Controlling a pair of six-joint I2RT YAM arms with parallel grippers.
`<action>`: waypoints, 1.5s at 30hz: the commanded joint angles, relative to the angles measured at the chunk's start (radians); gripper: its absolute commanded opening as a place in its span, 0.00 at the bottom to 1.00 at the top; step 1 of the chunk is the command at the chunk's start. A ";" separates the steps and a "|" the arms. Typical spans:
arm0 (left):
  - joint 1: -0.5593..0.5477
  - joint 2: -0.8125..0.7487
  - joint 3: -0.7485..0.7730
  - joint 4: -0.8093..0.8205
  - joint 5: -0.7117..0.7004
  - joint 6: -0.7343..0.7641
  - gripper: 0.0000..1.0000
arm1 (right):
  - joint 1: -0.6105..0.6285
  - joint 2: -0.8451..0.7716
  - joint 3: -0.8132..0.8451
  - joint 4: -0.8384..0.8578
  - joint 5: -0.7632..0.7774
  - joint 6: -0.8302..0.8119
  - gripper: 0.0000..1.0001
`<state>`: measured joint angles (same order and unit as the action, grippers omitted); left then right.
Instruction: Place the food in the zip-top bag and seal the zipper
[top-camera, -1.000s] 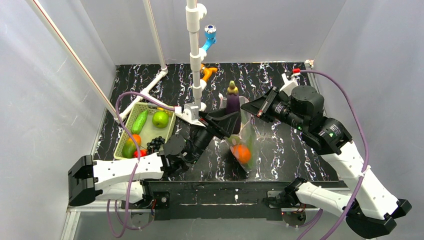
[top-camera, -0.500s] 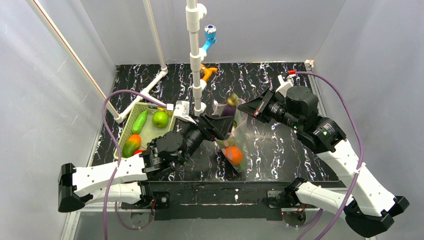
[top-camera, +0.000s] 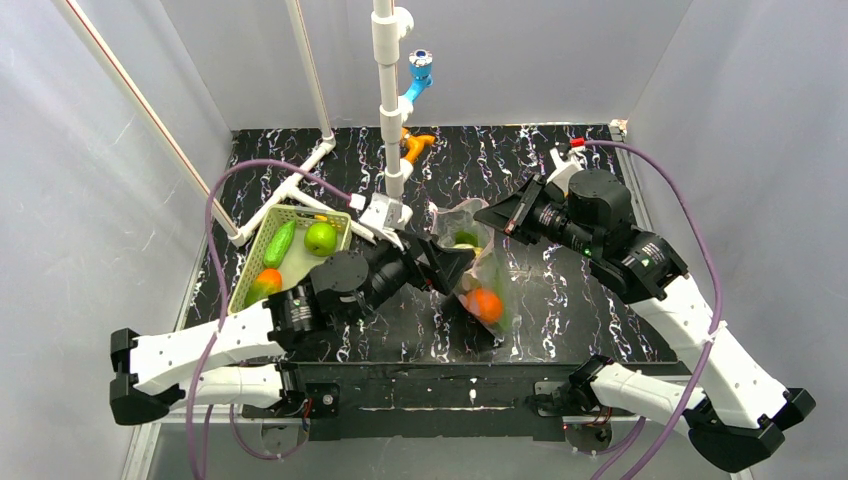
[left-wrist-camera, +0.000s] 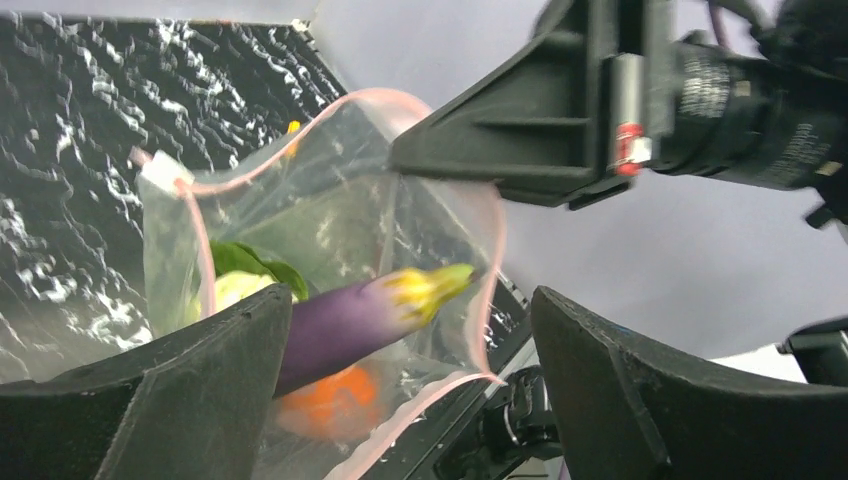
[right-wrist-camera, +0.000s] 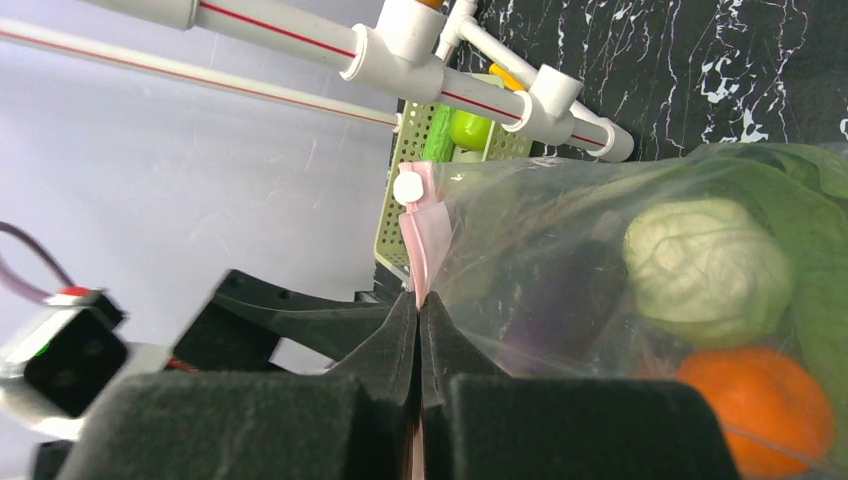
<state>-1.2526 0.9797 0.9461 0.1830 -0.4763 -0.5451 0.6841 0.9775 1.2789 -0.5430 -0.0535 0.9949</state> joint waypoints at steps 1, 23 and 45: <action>-0.004 0.013 0.222 -0.328 0.116 0.225 0.81 | -0.002 0.007 0.066 0.081 -0.093 -0.089 0.01; 0.002 0.248 0.323 -0.537 0.398 0.696 0.57 | -0.082 0.164 0.209 -0.203 -0.642 -0.666 0.01; -0.004 0.249 0.409 -0.598 0.634 1.068 0.05 | -0.133 0.183 0.148 -0.098 -0.810 -0.581 0.01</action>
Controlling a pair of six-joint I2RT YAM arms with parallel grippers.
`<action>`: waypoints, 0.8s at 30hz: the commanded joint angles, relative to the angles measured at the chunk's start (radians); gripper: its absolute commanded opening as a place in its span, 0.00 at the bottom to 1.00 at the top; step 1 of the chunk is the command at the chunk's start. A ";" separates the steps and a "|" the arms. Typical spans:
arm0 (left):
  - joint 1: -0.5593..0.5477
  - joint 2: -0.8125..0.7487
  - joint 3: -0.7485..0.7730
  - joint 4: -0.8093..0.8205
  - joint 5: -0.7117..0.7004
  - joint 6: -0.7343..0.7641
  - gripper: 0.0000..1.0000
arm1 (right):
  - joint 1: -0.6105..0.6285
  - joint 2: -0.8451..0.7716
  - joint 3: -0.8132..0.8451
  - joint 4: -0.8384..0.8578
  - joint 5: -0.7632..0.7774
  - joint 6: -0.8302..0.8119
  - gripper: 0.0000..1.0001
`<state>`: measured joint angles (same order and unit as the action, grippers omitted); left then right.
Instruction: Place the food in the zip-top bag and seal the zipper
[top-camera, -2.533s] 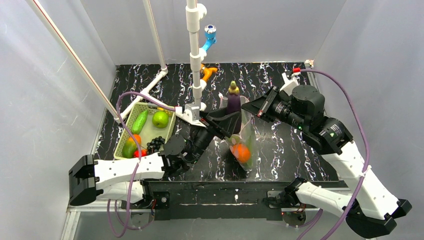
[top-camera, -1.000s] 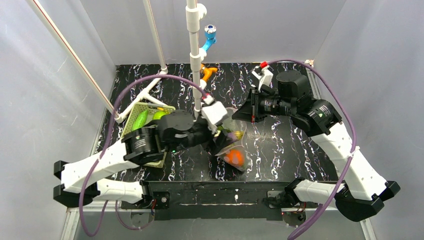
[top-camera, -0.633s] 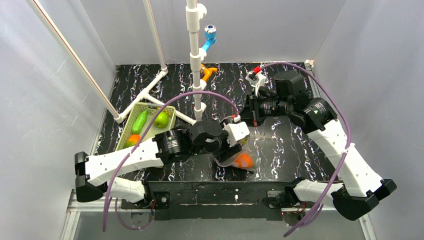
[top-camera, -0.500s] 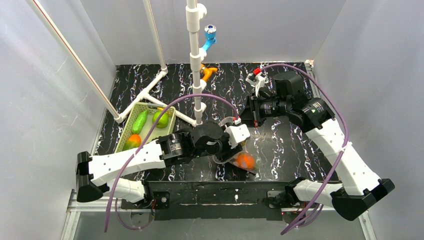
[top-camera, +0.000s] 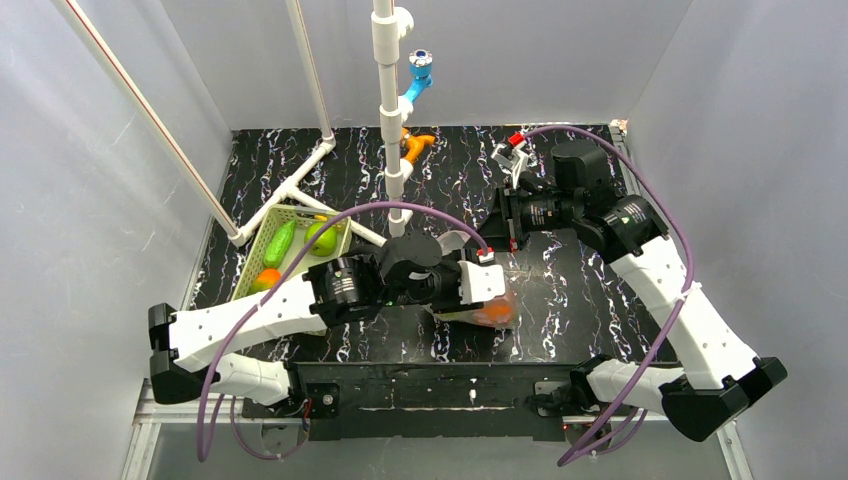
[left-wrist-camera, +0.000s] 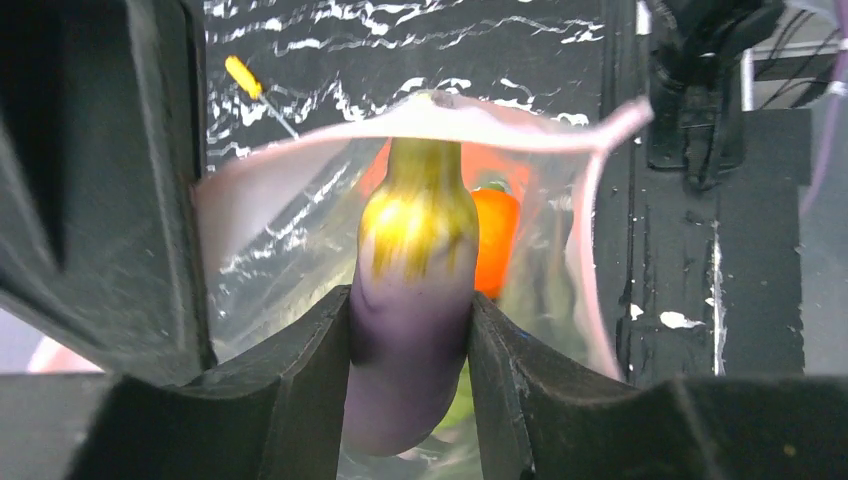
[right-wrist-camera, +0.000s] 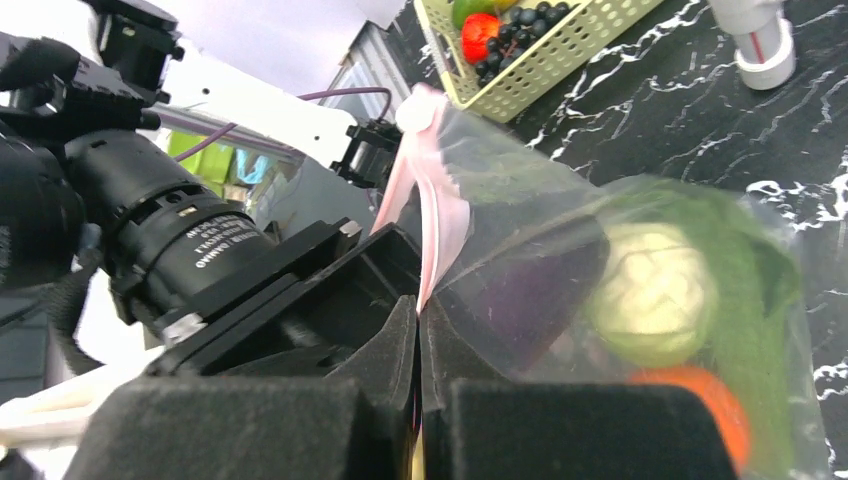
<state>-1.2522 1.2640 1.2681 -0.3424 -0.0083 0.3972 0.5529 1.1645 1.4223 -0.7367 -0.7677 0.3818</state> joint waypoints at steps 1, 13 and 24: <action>-0.005 -0.035 0.097 -0.084 0.210 0.138 0.05 | -0.003 0.004 0.011 0.093 -0.108 0.032 0.01; -0.004 0.049 0.102 -0.278 0.098 0.252 0.03 | -0.004 0.031 0.054 0.073 -0.162 0.031 0.01; 0.013 0.003 0.069 -0.388 0.076 0.154 0.04 | -0.004 -0.006 0.081 0.066 -0.147 0.051 0.01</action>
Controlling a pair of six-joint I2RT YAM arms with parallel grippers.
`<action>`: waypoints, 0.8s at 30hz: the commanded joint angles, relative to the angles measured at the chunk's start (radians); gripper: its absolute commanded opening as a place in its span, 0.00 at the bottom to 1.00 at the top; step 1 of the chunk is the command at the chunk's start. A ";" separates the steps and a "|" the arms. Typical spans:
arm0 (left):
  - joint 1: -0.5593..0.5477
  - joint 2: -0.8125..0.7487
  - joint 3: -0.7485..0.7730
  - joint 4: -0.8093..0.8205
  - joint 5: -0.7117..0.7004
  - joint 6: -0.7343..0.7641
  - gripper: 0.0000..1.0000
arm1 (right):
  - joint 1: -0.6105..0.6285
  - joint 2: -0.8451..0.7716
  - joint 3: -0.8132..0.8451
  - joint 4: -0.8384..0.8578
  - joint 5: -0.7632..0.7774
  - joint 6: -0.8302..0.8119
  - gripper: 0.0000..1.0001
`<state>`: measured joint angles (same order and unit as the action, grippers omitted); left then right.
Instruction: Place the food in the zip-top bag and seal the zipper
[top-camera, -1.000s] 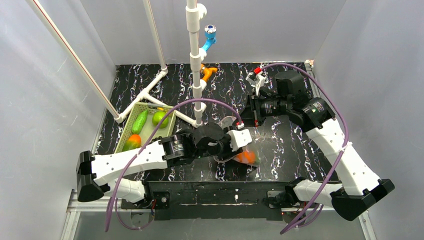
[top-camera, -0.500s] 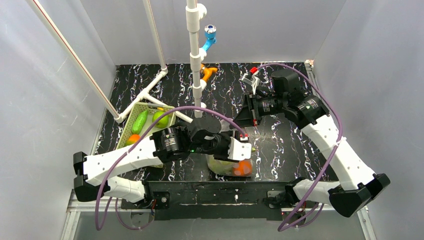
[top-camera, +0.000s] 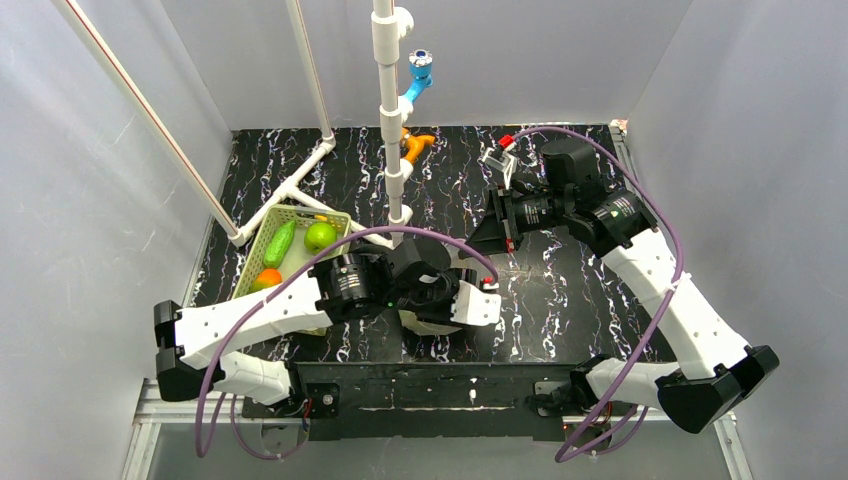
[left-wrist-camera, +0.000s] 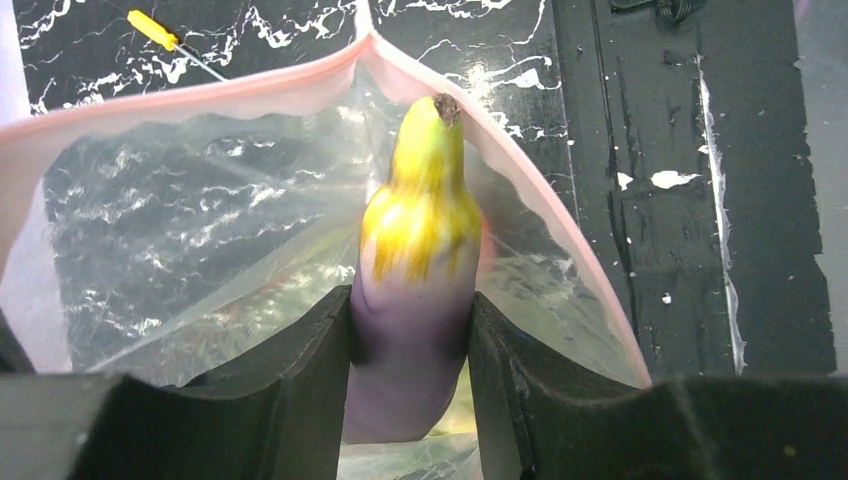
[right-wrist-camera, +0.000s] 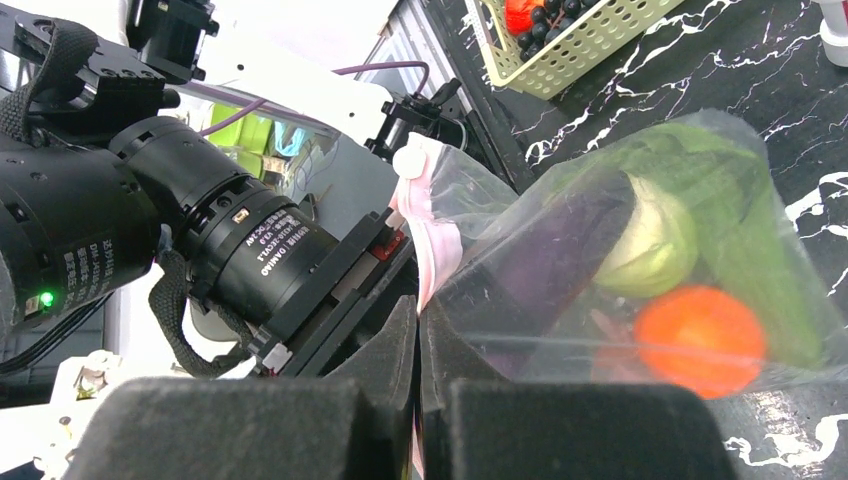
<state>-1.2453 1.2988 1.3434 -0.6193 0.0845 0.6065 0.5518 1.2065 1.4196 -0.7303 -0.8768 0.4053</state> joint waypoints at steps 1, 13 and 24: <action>0.006 -0.027 -0.001 -0.117 -0.031 -0.069 0.04 | -0.002 -0.052 0.093 0.059 -0.034 0.033 0.01; 0.010 0.062 -0.002 -0.058 -0.097 -0.284 0.33 | 0.014 -0.121 0.059 0.158 0.097 0.166 0.01; 0.037 -0.078 -0.003 0.115 -0.032 -0.486 0.88 | 0.015 -0.081 -0.013 0.084 0.203 0.062 0.01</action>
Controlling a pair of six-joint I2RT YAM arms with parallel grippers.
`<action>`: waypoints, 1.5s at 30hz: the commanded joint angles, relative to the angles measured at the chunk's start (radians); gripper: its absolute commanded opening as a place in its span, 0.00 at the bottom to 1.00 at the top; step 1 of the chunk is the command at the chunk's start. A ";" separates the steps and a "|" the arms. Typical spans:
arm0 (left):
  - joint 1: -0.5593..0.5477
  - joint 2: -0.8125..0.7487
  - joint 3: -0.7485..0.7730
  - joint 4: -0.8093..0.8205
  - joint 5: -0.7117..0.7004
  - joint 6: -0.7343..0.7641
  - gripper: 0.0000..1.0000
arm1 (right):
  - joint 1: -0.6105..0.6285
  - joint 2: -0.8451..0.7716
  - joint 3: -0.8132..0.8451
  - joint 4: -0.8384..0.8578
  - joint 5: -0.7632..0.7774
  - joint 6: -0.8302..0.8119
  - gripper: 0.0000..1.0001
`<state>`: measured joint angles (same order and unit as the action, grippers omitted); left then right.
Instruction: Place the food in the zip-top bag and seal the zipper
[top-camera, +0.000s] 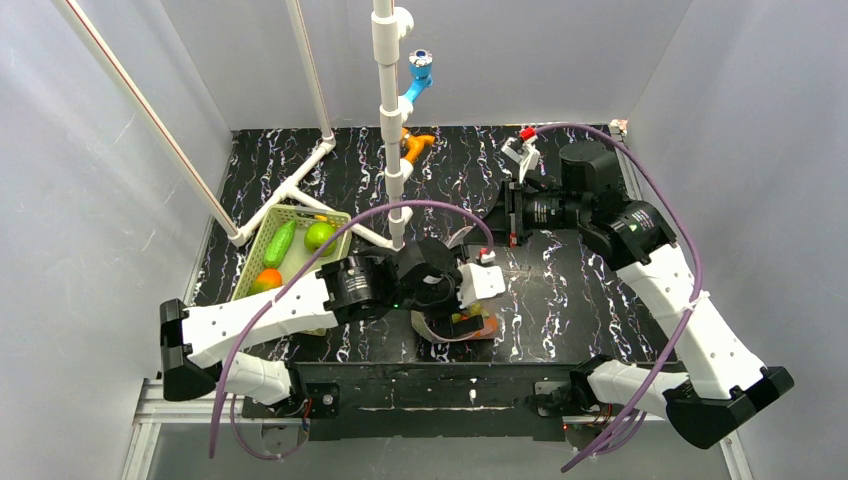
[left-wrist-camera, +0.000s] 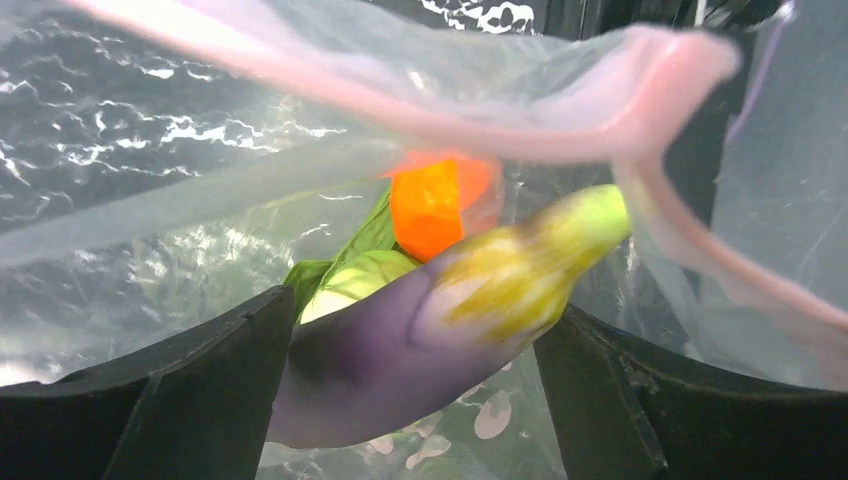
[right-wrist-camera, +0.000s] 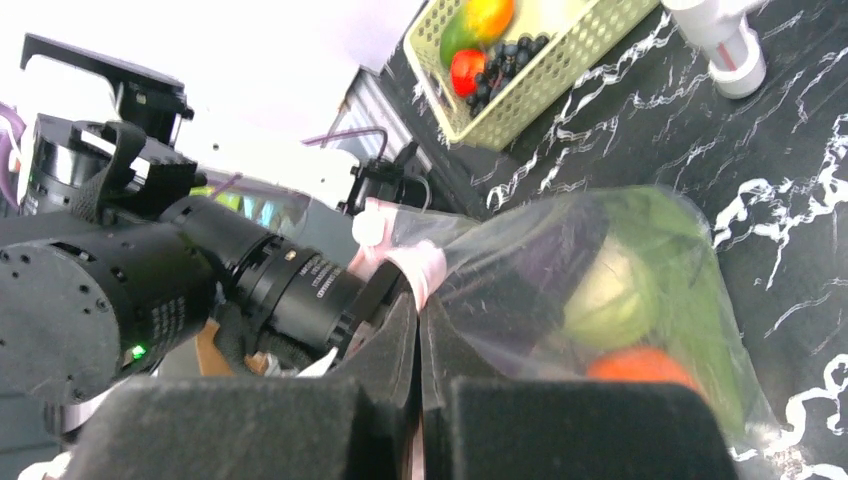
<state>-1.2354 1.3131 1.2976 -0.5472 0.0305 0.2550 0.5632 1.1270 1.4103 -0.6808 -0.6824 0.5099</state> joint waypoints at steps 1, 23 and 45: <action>0.027 -0.098 0.069 0.036 0.022 -0.154 0.91 | 0.004 -0.001 -0.009 0.035 0.016 -0.048 0.01; 0.028 -0.401 -0.055 0.106 -0.358 -1.140 0.66 | 0.050 -0.024 -0.006 0.080 0.128 -0.024 0.01; 0.028 -0.248 -0.081 -0.001 -0.493 -1.200 0.47 | 0.121 -0.046 0.067 -0.033 0.356 -0.153 0.01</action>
<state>-1.2098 1.0689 1.1812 -0.5838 -0.4193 -1.0144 0.6806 1.1264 1.4205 -0.7179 -0.3729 0.4027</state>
